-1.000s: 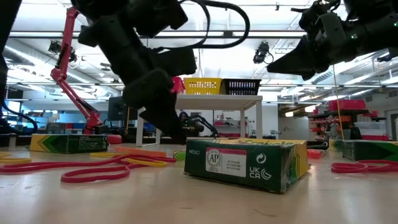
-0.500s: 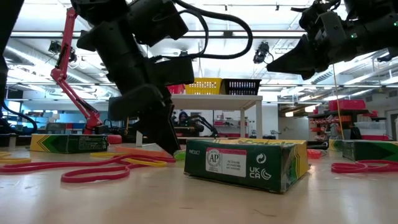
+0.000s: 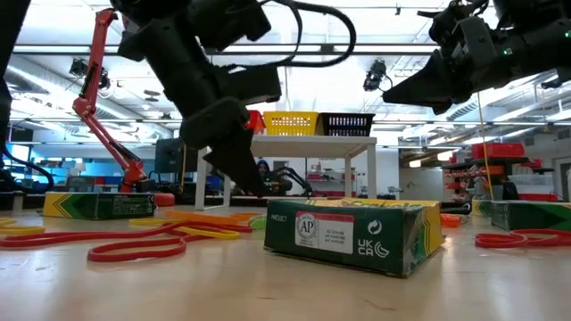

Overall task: Pick & Place Office Desk Supplies
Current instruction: Put the orange rubber band into the red bin on the shelf

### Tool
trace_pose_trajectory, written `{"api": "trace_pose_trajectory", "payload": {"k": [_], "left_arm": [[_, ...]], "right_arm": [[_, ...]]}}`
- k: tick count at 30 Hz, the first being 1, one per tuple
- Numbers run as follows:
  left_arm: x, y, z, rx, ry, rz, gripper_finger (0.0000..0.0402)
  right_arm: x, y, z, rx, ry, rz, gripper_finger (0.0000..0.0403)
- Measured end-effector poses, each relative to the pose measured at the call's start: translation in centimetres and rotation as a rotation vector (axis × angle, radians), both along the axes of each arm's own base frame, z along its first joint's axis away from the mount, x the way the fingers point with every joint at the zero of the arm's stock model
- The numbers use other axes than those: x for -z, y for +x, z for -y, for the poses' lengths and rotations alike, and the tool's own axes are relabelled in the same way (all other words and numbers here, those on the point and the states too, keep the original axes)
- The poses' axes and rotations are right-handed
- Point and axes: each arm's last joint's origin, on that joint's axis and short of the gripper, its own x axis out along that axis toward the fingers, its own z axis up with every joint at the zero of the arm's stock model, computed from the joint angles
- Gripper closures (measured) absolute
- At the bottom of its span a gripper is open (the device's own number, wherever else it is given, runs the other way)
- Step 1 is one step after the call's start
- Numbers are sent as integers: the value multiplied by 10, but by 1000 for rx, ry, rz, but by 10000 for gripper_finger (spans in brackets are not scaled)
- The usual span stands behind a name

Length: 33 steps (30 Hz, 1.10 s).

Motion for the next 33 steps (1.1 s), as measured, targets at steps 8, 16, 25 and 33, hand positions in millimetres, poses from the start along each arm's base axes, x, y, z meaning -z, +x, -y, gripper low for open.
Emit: {"api": "trace_pose_trajectory", "payload": {"k": [8, 16, 25, 33], "left_arm": [[18, 2, -6, 14, -52, -66, 297], [19, 3, -9, 19, -66, -77, 341], [-12, -6, -12, 62, -82, -38, 396], [-118, -42, -38, -28, -3, 294, 396]], "right_arm": [[0, 0, 0, 0, 0, 0, 398], [0, 0, 0, 0, 0, -1, 397], [0, 0, 0, 0, 0, 0, 397], [0, 0, 0, -1, -2, -1, 397]]}}
